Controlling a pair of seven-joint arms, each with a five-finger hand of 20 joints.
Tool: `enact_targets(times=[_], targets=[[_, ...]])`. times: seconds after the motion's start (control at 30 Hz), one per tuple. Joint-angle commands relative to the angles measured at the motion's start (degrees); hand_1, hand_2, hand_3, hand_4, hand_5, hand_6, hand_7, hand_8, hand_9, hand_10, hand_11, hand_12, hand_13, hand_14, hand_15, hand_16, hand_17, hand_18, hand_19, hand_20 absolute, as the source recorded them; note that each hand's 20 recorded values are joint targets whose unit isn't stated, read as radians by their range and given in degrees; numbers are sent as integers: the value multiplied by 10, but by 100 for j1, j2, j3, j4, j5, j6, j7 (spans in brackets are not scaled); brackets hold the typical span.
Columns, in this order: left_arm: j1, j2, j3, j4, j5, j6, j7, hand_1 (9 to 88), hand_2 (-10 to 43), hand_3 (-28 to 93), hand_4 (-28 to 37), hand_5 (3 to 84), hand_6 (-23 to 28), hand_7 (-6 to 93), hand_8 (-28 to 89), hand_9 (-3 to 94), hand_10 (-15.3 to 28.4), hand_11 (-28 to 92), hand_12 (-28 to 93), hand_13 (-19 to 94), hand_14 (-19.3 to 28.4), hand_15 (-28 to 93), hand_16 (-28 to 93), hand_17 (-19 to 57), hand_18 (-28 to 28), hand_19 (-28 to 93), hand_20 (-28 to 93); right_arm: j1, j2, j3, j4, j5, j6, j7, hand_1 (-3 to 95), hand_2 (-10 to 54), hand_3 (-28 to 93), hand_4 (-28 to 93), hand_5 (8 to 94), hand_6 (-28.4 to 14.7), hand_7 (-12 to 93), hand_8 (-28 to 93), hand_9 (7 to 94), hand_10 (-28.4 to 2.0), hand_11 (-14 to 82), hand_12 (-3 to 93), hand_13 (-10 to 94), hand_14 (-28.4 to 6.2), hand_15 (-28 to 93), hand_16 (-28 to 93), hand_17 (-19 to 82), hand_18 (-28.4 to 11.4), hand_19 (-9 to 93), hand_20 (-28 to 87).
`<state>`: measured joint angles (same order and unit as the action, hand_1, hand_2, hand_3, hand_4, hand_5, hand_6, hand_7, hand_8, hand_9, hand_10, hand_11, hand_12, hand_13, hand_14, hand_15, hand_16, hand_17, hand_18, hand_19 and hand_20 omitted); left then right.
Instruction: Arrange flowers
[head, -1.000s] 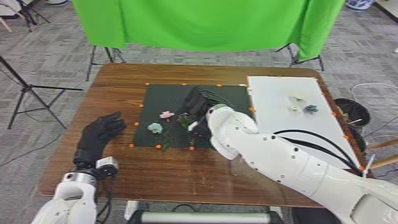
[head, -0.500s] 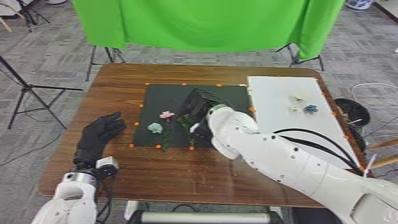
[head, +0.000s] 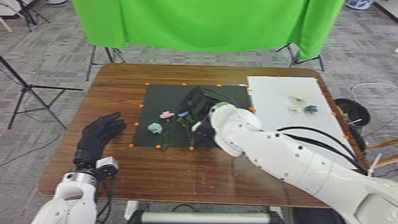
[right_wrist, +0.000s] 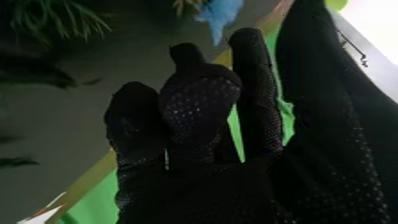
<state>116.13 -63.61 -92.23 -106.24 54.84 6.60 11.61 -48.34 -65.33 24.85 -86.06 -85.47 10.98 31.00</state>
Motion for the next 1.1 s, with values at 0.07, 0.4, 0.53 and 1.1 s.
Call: enact_targets(times=[0.07, 0.4, 0.53, 1.1], targets=[[227, -48, 78, 116, 1, -80, -246, 199, -47, 679, -283, 505, 11, 171, -65, 486, 132, 188, 146, 407, 165, 209, 11, 106, 124, 86, 215, 114, 486, 430, -584, -109, -90, -104, 382, -95, 720, -168, 555, 62, 160, -114, 536, -170, 75, 166, 846, -26, 645, 299, 599, -129, 932, 519], [323, -53, -1, 72, -17, -62, -258, 199, -48, 678, -283, 504, 10, 171, -65, 487, 131, 187, 146, 407, 165, 207, 11, 106, 124, 86, 214, -1034, 1654, 2169, -1814, -195, 260, -168, 356, -95, 710, -161, 540, 52, 153, -111, 547, -172, 74, 169, 849, -27, 644, 292, 601, -130, 932, 512], [313, -52, -2, 57, -7, -66, -209, 199, -47, 677, -283, 505, 10, 171, -66, 487, 131, 188, 146, 408, 166, 208, 11, 106, 124, 85, 214, -1639, 1962, 2872, -1978, -171, 347, -100, 350, -95, 708, -159, 529, 43, 142, -105, 550, -172, 74, 168, 852, -27, 643, 292, 603, -131, 932, 513], [350, -104, 32, 41, 4, -73, -151, 199, -45, 673, -283, 505, 11, 171, -66, 486, 132, 188, 146, 408, 164, 208, 11, 106, 125, 86, 215, -2880, 2390, 3998, -1776, -871, 330, 251, 342, -95, 690, -152, 523, 32, 135, -92, 557, -172, 79, 169, 851, -32, 645, 291, 601, -138, 932, 520]])
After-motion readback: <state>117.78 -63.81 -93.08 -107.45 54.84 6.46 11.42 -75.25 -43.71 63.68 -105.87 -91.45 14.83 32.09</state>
